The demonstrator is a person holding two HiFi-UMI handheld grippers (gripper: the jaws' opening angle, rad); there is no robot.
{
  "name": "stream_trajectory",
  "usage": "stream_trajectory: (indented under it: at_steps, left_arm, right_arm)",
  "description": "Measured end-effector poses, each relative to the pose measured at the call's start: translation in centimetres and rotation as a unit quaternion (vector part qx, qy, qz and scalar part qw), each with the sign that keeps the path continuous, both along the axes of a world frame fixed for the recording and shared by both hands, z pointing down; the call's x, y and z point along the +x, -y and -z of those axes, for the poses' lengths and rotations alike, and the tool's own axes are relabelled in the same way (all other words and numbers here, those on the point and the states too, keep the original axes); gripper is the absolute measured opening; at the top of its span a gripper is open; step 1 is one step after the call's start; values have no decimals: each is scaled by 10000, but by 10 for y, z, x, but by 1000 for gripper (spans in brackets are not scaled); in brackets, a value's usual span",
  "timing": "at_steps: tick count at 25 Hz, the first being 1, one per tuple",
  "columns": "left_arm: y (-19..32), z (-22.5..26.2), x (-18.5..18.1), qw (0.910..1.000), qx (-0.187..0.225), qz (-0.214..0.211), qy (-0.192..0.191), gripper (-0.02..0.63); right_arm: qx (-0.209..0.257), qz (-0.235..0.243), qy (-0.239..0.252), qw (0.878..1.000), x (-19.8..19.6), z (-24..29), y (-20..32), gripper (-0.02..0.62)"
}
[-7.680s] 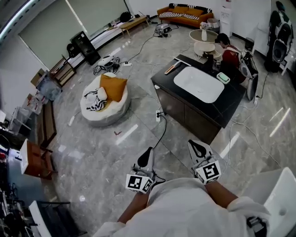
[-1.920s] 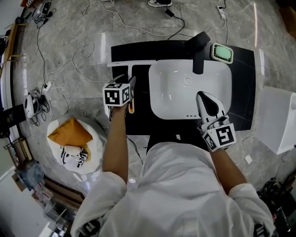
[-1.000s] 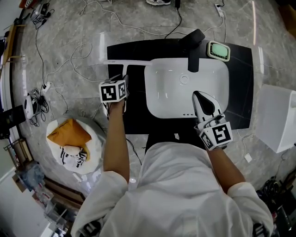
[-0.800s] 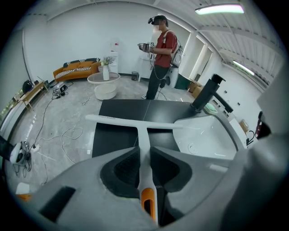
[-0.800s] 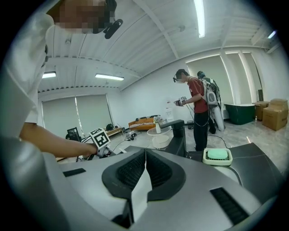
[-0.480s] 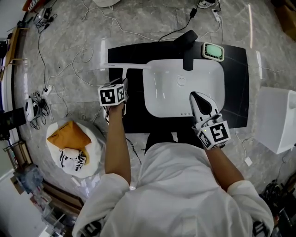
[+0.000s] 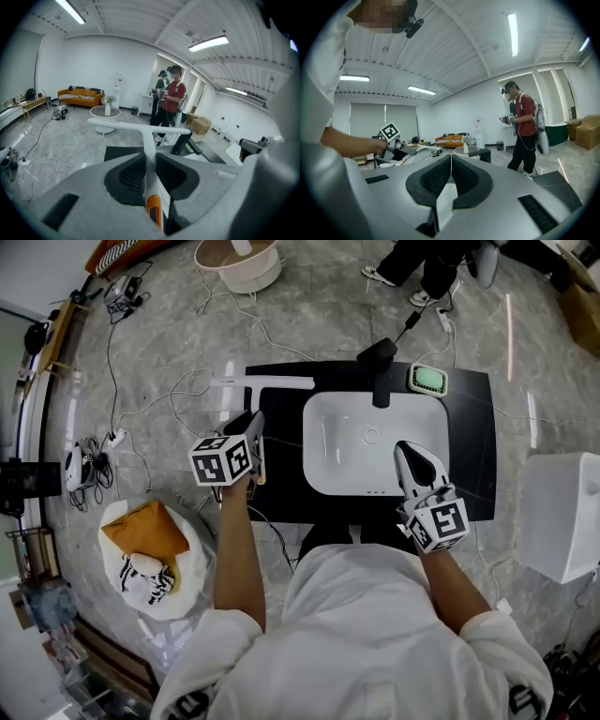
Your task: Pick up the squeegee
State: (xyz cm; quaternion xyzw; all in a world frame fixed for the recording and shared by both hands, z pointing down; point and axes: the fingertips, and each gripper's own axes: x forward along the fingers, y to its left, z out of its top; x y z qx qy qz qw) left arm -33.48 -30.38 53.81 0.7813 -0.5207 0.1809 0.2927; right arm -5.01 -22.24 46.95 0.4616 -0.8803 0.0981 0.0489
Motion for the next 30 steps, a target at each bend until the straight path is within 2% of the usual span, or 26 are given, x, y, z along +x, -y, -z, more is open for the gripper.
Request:
stream_trajectory:
  at_steps: [4, 8, 12, 17, 20, 25, 30]
  left_arm:
    - [-13, 63, 6, 9981, 594, -22, -141, 81]
    - [-28, 131, 19, 9919, 1227, -152, -284, 81]
    - [-48, 197, 36, 9794, 1944, -308, -447, 81]
    - [-76, 263, 58, 9575, 2734, -556, -736, 81]
    - [-91, 283, 67, 9469, 3022, -590, -929, 81]
    - [-115, 291, 75, 9352, 3388, -429, -937, 81]
    - [-120, 282, 90, 9314, 3480, -351, -1012, 81]
  right_arm:
    - [226, -355, 149, 9990, 26, 28, 2, 15]
    - [657, -483, 72, 9966, 46, 64, 9, 15]
    - [1055, -546, 50, 9929, 63, 98, 14, 15]
    - [1433, -511, 100, 9883, 80, 135, 15, 15]
    - [1536, -566, 117, 9864, 93, 147, 15, 15]
    - [1520, -583, 181, 9865, 113, 154, 11, 15]
    - [1468, -532, 202, 9875, 131, 159, 9, 14]
